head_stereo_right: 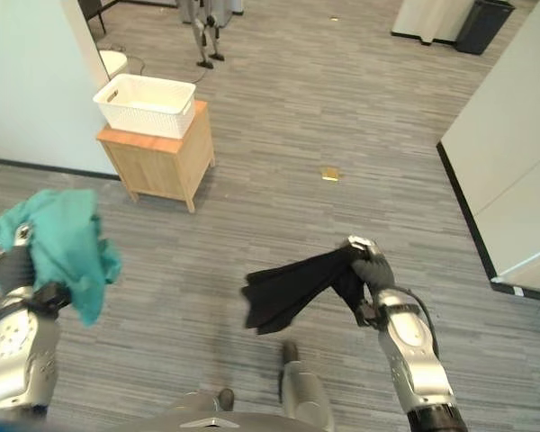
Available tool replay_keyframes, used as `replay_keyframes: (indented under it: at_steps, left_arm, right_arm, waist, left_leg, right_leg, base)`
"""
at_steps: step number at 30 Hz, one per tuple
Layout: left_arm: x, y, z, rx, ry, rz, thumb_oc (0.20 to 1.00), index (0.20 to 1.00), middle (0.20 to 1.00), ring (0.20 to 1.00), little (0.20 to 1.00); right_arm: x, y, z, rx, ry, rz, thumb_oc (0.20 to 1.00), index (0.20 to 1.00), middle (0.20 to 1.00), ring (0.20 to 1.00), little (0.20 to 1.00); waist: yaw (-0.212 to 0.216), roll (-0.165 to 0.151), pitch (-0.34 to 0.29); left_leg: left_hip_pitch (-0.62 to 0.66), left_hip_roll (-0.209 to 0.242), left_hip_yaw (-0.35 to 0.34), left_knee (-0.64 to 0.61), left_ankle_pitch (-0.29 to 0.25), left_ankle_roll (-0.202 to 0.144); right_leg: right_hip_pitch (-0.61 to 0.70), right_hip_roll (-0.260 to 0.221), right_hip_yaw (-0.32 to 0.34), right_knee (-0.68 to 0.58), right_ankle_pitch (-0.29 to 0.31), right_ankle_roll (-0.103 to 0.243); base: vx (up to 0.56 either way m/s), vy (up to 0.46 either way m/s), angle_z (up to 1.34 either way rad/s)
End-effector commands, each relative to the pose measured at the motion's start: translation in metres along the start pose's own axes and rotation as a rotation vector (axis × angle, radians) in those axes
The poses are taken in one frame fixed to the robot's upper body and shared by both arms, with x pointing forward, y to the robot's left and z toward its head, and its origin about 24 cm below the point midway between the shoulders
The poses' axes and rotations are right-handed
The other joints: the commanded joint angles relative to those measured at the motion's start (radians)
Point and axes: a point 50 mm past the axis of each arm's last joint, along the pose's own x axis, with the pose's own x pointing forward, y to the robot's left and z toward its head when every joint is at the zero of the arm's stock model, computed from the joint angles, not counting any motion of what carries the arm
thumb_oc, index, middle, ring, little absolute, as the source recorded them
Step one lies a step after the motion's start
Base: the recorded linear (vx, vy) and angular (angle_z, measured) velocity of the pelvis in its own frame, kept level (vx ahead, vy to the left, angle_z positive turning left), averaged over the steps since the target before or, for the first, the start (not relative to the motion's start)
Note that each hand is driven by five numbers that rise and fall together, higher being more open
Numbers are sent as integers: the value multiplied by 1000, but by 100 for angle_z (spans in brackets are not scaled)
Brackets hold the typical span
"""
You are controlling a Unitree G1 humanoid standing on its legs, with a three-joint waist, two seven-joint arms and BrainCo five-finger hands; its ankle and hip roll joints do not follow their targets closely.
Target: Pick up bed clothes into laundry basket.
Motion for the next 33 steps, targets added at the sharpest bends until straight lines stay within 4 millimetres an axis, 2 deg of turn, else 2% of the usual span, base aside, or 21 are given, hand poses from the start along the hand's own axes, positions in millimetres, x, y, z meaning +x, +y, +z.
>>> replay_keyframes:
  at_steps: [1, 3, 4, 5, 6, 7, 8, 9, 11, 13, 14, 16, 17, 18, 21, 22, 27, 29, 31, 32, 33]
  left_arm:
    - [0, -2, 33, 39, -169, -93, 200, 200, 200, 200, 200]
    - [-2, -3, 28, 19, -151, -96, 200, 200, 200, 200, 200]
    - [-5, -5, 20, -67, -116, -78, 200, 200, 200, 200, 200]
    - [-5, -5, 20, -66, -117, -78, 200, 200, 200, 200, 200]
    - [-4, -8, 21, -86, -119, -89, 200, 200, 200, 200, 200]
    - [-3, -8, 21, -86, -119, -89, 200, 200, 200, 200, 200]
    - [0, -15, 22, -120, -122, -107, 200, 200, 200, 200, 200]
    - [5, -23, 24, -146, -135, -118, 200, 200, 200, 200, 200]
    - [11, -40, 22, -191, -127, -169, 200, 200, 200, 200, 200]
    - [12, -43, 18, -182, -107, -192, 200, 200, 200, 200, 200]
    - [12, -43, 14, -176, -91, -189, 200, 200, 200, 200, 200]
    - [11, -37, 10, -159, -76, -165, 200, 200, 200, 200, 200]
    - [11, -37, 10, -160, -76, -164, 200, 200, 200, 200, 200]
    - [6, -31, 7, -154, -68, -134, 200, 200, 200, 200, 200]
    - [0, -23, 5, -137, -58, -105, 200, 200, 200, 200, 200]
    - [-2, -17, 4, -120, -52, -94, 200, 200, 200, 200, 200]
    - [-3, -14, 5, -109, -56, -87, 200, 200, 200, 200, 200]
    - [0, -13, 12, -92, -84, -94, 200, 200, 200, 200, 200]
    - [3, -12, 19, -67, -117, -101, 200, 200, 200, 200, 200]
    - [4, -13, 21, -63, -122, -107, 200, 200, 200, 200, 200]
    - [6, -15, 24, -49, -130, -121, 200, 200, 200, 200, 200]
  right_arm:
    - [10, -13, 44, -19, -208, -17, 200, 200, 200, 200, 200]
    - [12, -13, 43, -17, -208, -16, 200, 200, 200, 200, 200]
    - [14, -16, 48, -17, -232, -35, 200, 200, 200, 200, 200]
    - [14, -16, 48, -17, -232, -35, 200, 200, 200, 200, 200]
    - [12, -19, 54, 9, -269, -50, 200, 200, 200, 200, 200]
    - [12, -19, 54, 10, -269, -50, 200, 200, 200, 200, 200]
    - [8, -29, 57, -3, -285, -115, 200, 200, 200, 200, 200]
    - [9, -31, 60, -18, -296, -134, 200, 200, 200, 200, 200]
    - [5, -34, 68, -28, -327, -142, 200, 200, 200, 200, 200]
    - [-2, -40, 70, -51, -334, -160, 200, 200, 200, 200, 200]
    - [-4, -42, 71, -73, -334, -170, 200, 200, 200, 200, 200]
    - [0, -38, 72, -111, -329, -153, 200, 200, 200, 200, 200]
    - [0, -38, 72, -112, -330, -153, 200, 200, 200, 200, 200]
    - [5, -34, 71, -116, -323, -134, 200, 200, 200, 200, 200]
    - [7, -28, 68, -94, -317, -105, 200, 200, 200, 200, 200]
    - [8, -27, 65, -96, -300, -95, 200, 200, 200, 200, 200]
    - [11, -22, 61, -96, -286, -80, 200, 200, 200, 200, 200]
    - [14, -16, 61, -84, -292, -61, 200, 200, 200, 200, 200]
    - [22, -4, 61, -107, -287, -6, 200, 200, 200, 200, 200]
    - [23, -2, 61, -114, -287, 6, 200, 200, 200, 200, 200]
    - [23, 0, 62, -111, -290, 17, 200, 200, 200, 200, 200]
  waist:
    - [-29, 12, -57]
    - [-32, 17, -70]
    - [-35, 27, -79]
    - [-38, 22, -82]
    - [-46, 9, -69]
    - [-47, 14, -71]
    - [-54, -10, -47]
    - [-49, -1, -37]
    - [-61, -1, -34]
    - [-63, 3, -45]
    - [-60, 2, -56]
    - [-30, 17, -52]
    - [-31, 17, -52]
    - [0, 21, -46]
    - [21, 19, -43]
    - [32, 16, -46]
    - [48, 6, -74]
    - [53, -8, -82]
    - [67, -24, -84]
    - [69, -28, -83]
    - [63, -22, -69]
  left_leg:
    - [268, 22, 38, -38, -17, -58]
    - [262, 30, 46, 7, 13, -77]
    - [161, 100, 164, 292, 220, -179]
    - [155, 94, 161, 293, 224, -179]
    - [78, 145, 250, 441, 279, -181]
    - [75, 150, 248, 448, 272, -181]
    - [-23, 207, 369, 523, 245, -142]
    - [-78, 230, 409, 532, 226, -143]
    - [-163, 310, 540, 402, 187, -147]
    - [-183, 326, 612, 243, 185, -150]
    - [-195, 293, 639, 127, 203, -147]
    - [-220, 228, 565, -7, 259, -143]
    - [-217, 226, 566, -19, 270, -142]
    - [-234, 196, 462, -111, 314, -161]
    - [-234, 200, 436, -160, 347, -177]
    - [-227, 212, 473, -182, 368, -179]
    - [-212, 203, 496, -155, 336, -143]
    - [-215, 196, 514, -117, 291, -125]
    - [-195, 168, 538, -86, 230, -94]
    - [-176, 154, 544, -95, 219, -82]
    - [-133, 132, 535, -117, 195, -55]
  right_leg:
    - [30, -31, -133, -23, 189, -6]
    - [50, -29, -143, -12, 188, -21]
    - [158, -12, -184, -23, 140, -79]
    - [155, -18, -185, -26, 143, -79]
    - [200, -22, -197, -29, 115, -112]
    - [200, -17, -199, -30, 111, -111]
    - [252, -26, -217, -36, 66, -148]
    - [278, -20, -228, -43, 49, -153]
    - [341, -41, -283, -67, 21, -141]
    - [371, -53, -315, -85, 3, -128]
    - [383, -62, -327, -90, -6, -120]
    - [421, -37, -299, -106, -19, -115]
    - [420, -37, -300, -108, -14, -115]
    - [463, -33, -267, -130, -26, -108]
    - [493, -29, -245, -144, -37, -107]
    - [517, -26, -231, -154, -45, -106]
    - [554, -62, -205, -160, -74, -86]
    - [557, -99, -196, -144, -79, -66]
    - [514, -154, -187, -33, -48, -21]
    - [489, -164, -183, 32, -10, -4]
    - [414, -171, -167, 200, 72, 15]
  base:
    - [331, -173, 66]
    - [354, -206, 69]
    - [337, -229, 63]
    - [411, -383, 67]
    - [80, -150, 71]
    - [194, -367, 58]
    - [189, -270, 73]
    - [278, -351, 81]
    - [263, -135, 78]
    - [288, -13, 77]
    - [350, 23, 83]
    - [294, 34, 50]
    - [374, 54, -25]
    - [391, 45, -88]
    - [364, 30, -80]
    - [244, 35, -54]
    - [371, 135, -51]
    - [363, 166, -74]
    - [435, 242, -50]
    - [382, 266, -56]
    - [270, 203, -49]
